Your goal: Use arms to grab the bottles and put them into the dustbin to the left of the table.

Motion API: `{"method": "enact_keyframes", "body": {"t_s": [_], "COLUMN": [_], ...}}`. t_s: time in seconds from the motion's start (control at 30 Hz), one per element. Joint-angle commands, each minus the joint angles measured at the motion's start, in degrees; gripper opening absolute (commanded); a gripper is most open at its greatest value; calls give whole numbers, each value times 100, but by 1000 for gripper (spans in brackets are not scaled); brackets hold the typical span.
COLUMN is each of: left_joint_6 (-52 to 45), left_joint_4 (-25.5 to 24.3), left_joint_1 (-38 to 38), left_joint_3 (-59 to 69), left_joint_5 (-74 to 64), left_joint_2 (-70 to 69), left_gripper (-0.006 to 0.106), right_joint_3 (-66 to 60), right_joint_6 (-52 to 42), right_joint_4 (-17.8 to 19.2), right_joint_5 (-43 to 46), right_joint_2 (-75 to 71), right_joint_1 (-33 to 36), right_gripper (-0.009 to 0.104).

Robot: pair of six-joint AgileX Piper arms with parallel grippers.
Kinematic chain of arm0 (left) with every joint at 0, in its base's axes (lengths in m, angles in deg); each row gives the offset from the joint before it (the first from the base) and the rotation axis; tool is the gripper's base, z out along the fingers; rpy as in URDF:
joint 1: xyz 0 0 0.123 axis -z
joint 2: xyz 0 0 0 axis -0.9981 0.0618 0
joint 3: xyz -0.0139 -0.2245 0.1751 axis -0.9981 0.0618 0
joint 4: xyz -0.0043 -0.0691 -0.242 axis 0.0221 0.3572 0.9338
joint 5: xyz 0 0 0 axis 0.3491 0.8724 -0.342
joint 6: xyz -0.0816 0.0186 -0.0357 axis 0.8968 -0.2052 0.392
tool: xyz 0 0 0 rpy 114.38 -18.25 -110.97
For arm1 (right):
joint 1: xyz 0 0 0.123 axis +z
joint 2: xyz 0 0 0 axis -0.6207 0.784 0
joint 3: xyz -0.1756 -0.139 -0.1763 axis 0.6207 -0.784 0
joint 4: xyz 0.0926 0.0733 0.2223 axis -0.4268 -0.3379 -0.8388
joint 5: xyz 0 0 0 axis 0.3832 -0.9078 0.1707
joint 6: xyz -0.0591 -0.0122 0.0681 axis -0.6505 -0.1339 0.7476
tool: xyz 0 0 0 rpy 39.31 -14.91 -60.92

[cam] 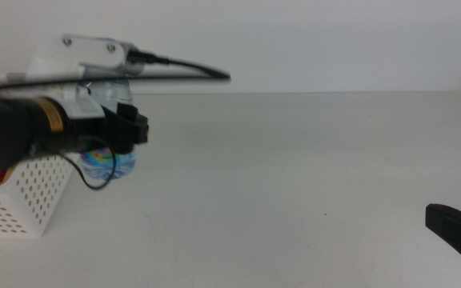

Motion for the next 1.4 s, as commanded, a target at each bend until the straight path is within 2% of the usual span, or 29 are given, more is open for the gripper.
{"method": "enact_keyframes", "body": {"t_s": [0.0,0.1,0.2,0.43,0.53,0.9,1.13,1.37], "left_joint_6": [50,-122,-523,-2159,-2587,-3168,-3311,-3311], "left_joint_4": [33,32,257,1419,1686,1687,1687,1664], "left_joint_1": [-3,-140,-423,-1470,-1910,-3006,-3472,-3542], "left_joint_3": [-669,-1148,-1610,-2853,-3352,-4767,-4889,-4889], "left_joint_5": [-245,-927,-1650,-3268,-3813,-5083,-4925,-4574], "left_joint_2": [-192,-96,96,665,955,2314,2900,3363], "left_gripper": [-5,-5,-5,-5,-5,-5,-5,-5], "right_joint_3": [165,165,165,165,165,165,165,165], "right_joint_6": [-51,-51,-51,-51,-51,-51,-51,-51], "right_joint_4": [50,50,50,50,50,50,50,50], "right_joint_5": [376,376,376,376,376,376,376,376], "right_joint_2": [19,19,19,19,19,19,19,19], "right_joint_1": [6,6,6,6,6,6,6,6], "right_gripper": [68,68,68,68,68,68,68,68]}}
